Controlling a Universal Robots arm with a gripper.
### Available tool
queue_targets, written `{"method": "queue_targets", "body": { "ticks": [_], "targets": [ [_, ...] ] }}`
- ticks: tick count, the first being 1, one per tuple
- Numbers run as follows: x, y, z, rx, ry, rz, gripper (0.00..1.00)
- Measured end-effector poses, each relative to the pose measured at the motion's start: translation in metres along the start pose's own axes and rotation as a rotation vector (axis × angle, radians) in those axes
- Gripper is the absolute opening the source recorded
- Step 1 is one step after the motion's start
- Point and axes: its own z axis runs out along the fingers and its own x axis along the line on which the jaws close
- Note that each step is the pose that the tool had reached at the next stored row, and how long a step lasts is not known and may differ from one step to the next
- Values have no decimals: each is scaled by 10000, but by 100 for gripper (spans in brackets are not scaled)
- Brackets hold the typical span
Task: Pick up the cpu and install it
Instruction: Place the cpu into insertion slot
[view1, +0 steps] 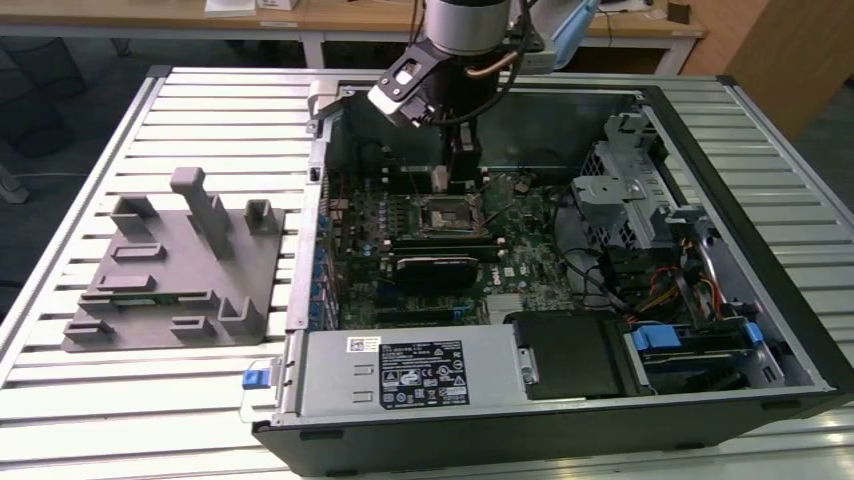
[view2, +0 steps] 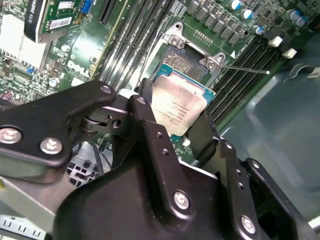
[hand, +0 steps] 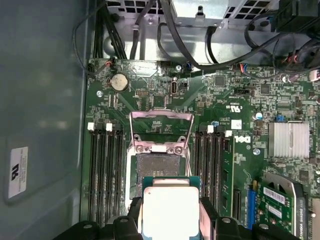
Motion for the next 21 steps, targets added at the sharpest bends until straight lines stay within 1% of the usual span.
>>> {"method": "queue_targets", "body": {
  "ticks": [7, 15, 21],
  "targets": [
    [3, 9, 114, 1, -1, 2, 53],
    [4, 8, 149, 0, -1, 0, 53],
    [4, 8, 159, 0, 0, 0, 53]
  ]
}}
